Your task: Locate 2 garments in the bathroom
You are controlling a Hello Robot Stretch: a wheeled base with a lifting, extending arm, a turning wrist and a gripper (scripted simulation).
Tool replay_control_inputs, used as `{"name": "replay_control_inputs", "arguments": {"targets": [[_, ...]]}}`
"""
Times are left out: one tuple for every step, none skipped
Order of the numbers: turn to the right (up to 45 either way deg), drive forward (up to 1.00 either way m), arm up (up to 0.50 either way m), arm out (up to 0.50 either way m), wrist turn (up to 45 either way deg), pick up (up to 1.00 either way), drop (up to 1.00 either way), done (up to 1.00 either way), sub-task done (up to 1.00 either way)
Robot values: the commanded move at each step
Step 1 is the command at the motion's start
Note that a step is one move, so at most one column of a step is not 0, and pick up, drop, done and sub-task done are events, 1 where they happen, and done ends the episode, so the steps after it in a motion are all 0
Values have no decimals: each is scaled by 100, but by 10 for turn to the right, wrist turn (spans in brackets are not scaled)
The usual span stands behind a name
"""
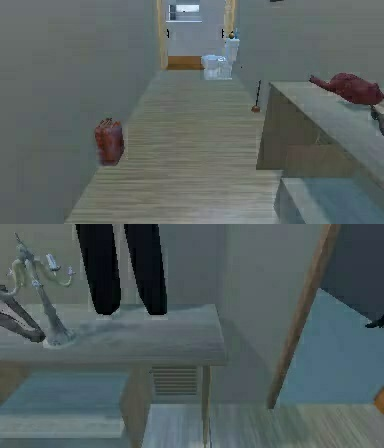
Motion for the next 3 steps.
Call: {"name": "replay_control_inputs", "arguments": {"targets": [[-450, 0, 0, 0, 0, 0, 0, 0, 0], [-450, 0, 0, 0, 0, 0, 0, 0, 0], [0, 5, 0, 0, 0, 0, 0, 0, 0]]}}
